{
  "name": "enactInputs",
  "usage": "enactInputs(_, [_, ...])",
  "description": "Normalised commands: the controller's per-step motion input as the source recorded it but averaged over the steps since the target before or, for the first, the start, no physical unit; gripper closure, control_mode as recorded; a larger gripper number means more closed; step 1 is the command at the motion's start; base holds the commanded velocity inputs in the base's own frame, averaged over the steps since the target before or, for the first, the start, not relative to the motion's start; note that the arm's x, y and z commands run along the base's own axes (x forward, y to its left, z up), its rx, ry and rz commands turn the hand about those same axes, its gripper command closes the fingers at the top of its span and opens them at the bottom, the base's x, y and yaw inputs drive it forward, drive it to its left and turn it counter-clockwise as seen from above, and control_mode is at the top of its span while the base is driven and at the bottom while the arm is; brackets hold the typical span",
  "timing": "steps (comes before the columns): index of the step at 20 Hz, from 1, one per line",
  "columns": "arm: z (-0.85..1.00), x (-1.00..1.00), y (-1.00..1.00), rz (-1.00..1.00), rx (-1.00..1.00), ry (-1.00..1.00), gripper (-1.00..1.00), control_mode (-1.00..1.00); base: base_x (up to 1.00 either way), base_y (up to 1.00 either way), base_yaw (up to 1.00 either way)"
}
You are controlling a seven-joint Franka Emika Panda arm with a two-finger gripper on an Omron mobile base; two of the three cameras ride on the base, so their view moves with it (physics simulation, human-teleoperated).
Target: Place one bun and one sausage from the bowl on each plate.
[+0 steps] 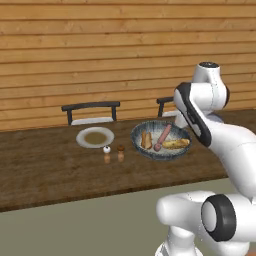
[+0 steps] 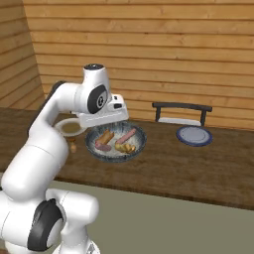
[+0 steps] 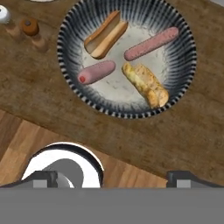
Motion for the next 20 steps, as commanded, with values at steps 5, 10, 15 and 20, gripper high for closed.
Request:
enactInputs(5, [-0.53, 0.28, 0.02, 0.01, -0.14, 0.13, -1.00, -1.00, 0.00, 0.00, 0.00])
enactInputs(10, [-0.60, 0.21, 0.00, 0.00, -0.16, -0.07, -1.00, -1.00, 0.00, 0.00, 0.00])
enactInputs(15, [-0.40, 0.21, -0.03, 0.02, -0.04, -0.12, -1.00, -1.00, 0.00, 0.00, 0.00])
enactInputs(20, [-0.03, 0.30, -0.29, 0.07, 0.05, 0.00, -1.00, -1.00, 0.00, 0.00, 0.00])
